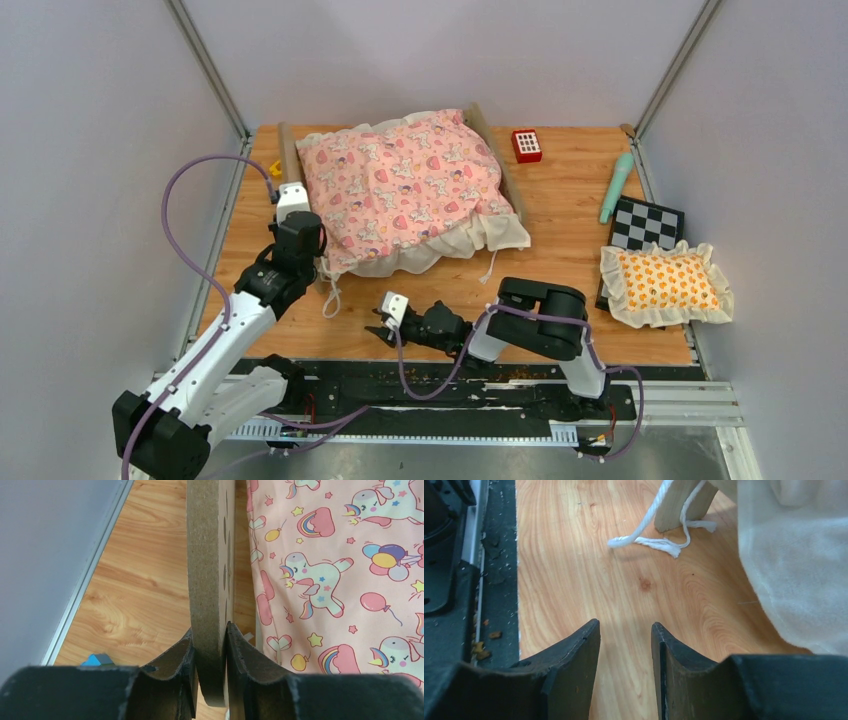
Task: Set up the pet bed
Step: Tie the ropes to the bed frame.
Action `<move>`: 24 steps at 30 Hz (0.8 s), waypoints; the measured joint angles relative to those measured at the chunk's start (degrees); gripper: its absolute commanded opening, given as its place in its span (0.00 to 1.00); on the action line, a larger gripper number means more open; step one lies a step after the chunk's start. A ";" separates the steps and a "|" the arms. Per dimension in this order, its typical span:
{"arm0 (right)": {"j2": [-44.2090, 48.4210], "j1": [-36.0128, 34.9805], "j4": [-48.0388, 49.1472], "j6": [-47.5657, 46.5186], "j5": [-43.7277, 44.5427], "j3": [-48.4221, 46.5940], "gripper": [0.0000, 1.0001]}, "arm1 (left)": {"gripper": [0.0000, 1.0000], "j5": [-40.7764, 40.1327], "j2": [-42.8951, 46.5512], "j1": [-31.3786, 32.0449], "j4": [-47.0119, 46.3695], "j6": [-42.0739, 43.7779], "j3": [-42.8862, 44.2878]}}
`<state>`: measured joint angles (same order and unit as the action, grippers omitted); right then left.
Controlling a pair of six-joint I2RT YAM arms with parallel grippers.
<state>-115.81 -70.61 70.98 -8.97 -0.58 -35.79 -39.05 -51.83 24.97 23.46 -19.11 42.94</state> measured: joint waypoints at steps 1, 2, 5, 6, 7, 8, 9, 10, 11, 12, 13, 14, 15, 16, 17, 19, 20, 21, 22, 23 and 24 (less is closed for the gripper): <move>-0.72 0.24 0.33 -0.04 0.00 -0.68 0.42 | 0.00 0.13 -0.04 0.00 0.33 0.04 0.20; -1.20 0.42 0.72 -0.07 0.00 -1.16 0.42 | 0.00 0.44 -0.11 0.00 0.98 0.04 0.59; -2.45 0.90 2.08 -0.20 0.00 -3.02 0.42 | 0.00 1.70 -0.15 0.02 2.95 0.09 1.84; -2.99 1.11 2.69 -0.39 0.00 -3.78 0.43 | 0.00 2.29 -0.15 0.02 3.80 0.13 2.43; -3.76 1.29 3.34 -0.70 0.02 -4.79 0.44 | 0.00 2.89 -0.15 0.02 4.57 0.17 2.89; -4.74 1.49 4.04 -1.11 0.02 -5.99 0.45 | 0.00 3.34 -0.15 0.04 5.31 0.15 3.34; -5.86 1.70 4.76 -1.55 0.07 -7.26 0.45 | 0.00 3.74 -0.20 0.07 5.90 0.17 3.69; -6.93 1.95 5.38 -1.90 0.07 -8.46 0.46 | 0.00 4.20 -0.24 0.07 6.54 0.17 4.24; -7.87 2.12 5.79 -2.14 0.09 -9.38 0.47 | 0.00 4.48 -0.31 0.07 7.02 0.22 4.66; -9.05 2.36 6.36 -2.54 0.09 -10.60 0.48 | 0.00 4.76 -0.35 0.07 7.50 0.33 5.18; -10.23 2.62 6.56 -2.99 0.11 -11.87 0.48 | 0.00 4.92 -0.35 0.07 7.72 0.37 5.51; -11.19 2.84 6.64 -3.39 0.13 -12.90 0.49 | 0.00 5.07 -0.35 0.07 8.00 0.48 5.81; -12.20 3.06 6.84 -3.85 0.46 -13.94 0.50 | 0.00 5.14 -0.35 0.07 8.24 0.63 6.10; -13.20 3.26 7.08 -4.33 1.03 -14.97 0.51 | 0.00 5.18 -0.35 0.07 8.50 0.79 6.29; -14.12 3.37 7.32 -4.74 1.53 -15.87 0.53 | 0.00 5.16 -0.35 0.07 8.63 1.03 6.40; -15.85 3.72 7.48 -5.62 2.36 -17.40 0.56 | 0.00 5.09 -0.35 0.04 8.72 1.31 6.47; -16.52 3.85 7.67 -6.14 2.69 -17.88 0.57 | 0.00 5.11 -0.35 0.07 8.79 1.42 6.51; -17.20 4.00 7.91 -6.62 2.78 -18.29 0.57 | 0.00 5.11 -0.35 0.07 8.83 1.46 6.54; -17.79 4.07 8.07 -7.06 2.95 -18.67 0.58 | 0.00 5.07 -0.35 0.07 8.87 1.53 6.56; -18.51 4.15 8.37 -7.63 3.04 -19.23 0.58 | 0.00 5.05 -0.35 0.04 8.94 1.64 6.64; -19.37 4.33 8.55 -8.13 3.06 -20.06 0.58 | 0.00 5.03 -0.35 0.04 9.03 1.70 6.80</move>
<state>-135.17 -66.28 79.53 -17.10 2.48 -55.86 -34.02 -52.18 25.02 32.49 -17.41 49.74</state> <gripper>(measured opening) 0.573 0.291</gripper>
